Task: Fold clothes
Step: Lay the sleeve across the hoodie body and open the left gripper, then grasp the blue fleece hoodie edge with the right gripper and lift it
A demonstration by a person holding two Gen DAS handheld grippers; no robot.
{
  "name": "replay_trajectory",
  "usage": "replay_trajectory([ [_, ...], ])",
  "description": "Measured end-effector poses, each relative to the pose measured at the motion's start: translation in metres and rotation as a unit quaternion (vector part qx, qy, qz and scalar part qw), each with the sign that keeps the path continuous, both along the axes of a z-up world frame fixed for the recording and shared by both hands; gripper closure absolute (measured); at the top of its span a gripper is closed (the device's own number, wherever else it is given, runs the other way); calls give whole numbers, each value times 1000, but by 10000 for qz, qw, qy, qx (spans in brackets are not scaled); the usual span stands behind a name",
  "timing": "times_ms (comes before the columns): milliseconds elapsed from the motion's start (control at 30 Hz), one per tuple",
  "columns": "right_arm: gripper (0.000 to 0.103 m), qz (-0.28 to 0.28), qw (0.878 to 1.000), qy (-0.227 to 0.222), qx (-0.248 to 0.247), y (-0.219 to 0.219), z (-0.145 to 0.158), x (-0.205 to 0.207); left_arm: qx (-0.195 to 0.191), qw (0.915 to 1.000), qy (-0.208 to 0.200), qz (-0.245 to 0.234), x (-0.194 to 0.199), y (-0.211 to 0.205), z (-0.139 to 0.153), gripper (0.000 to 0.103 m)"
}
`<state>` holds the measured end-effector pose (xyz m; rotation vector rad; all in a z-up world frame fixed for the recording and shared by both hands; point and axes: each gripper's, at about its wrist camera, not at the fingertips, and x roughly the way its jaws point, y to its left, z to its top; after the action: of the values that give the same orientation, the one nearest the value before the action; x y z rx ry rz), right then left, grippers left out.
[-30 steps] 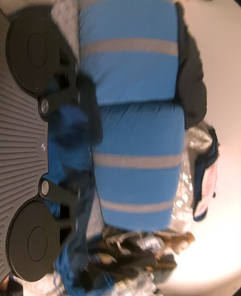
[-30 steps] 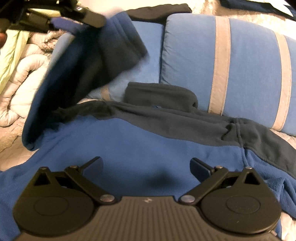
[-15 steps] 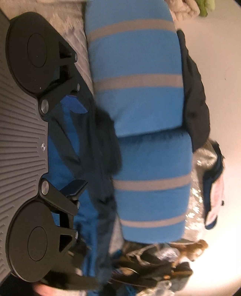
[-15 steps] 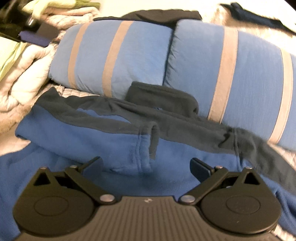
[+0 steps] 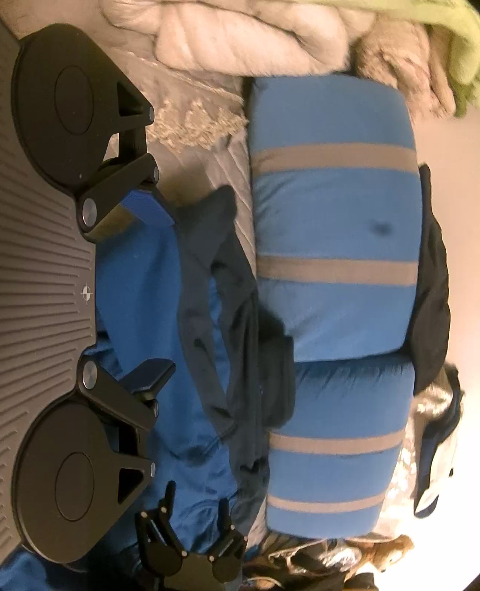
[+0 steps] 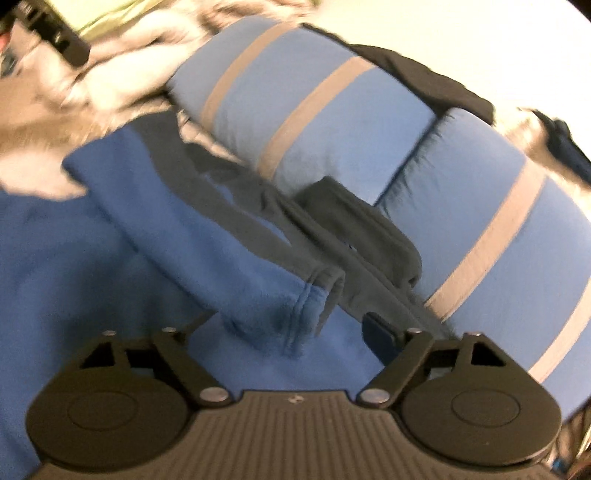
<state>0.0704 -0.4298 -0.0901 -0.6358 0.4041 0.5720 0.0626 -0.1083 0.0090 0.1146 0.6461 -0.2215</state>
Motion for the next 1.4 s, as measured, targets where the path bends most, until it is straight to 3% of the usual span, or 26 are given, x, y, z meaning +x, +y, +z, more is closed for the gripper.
replay_trajectory([
  [133, 26, 494, 9948, -169, -875, 8, -10, 3, -111, 9999, 26, -43, -2, 7, -2, 24],
  [300, 31, 1193, 9738, -477, -1877, 20, -25, 5, -126, 9999, -7, -61, -2, 8, -6, 24],
  [533, 44, 2110, 9236, -764, -3109, 39, -45, 9, -148, 9997, 86, -178, -5, 11, -15, 24],
  [700, 56, 2581, 8908, -828, -3647, 49, -55, 12, -44, 9997, 167, -180, -4, 15, -25, 24],
  [833, 61, 2964, 8561, -916, -4134, 54, -68, 11, -43, 9997, 226, -88, 1, 22, -34, 24],
  [900, 63, 3020, 8487, -889, -4251, 56, -70, 12, -30, 9997, 250, -9, 3, 26, -39, 24],
  [933, 68, 3032, 8472, -832, -4283, 57, -70, 14, -17, 9997, 261, 11, 5, 27, -41, 24],
  [967, 85, 3040, 8464, -757, -4306, 58, -70, 14, 2, 9996, 269, 18, 6, 28, -43, 24],
  [1000, 90, 3046, 8457, -700, -4325, 58, -70, 14, 31, 9996, 275, 15, 8, 29, -45, 24],
  [1200, 96, 2920, 8504, -703, -4321, 57, -47, 12, 484, 9988, 80, -91, 12, 29, -56, 24],
  [1400, 97, 2181, 8927, -1152, -3772, 65, 28, 31, 853, 9950, 267, -442, 24, 16, -77, 24],
])
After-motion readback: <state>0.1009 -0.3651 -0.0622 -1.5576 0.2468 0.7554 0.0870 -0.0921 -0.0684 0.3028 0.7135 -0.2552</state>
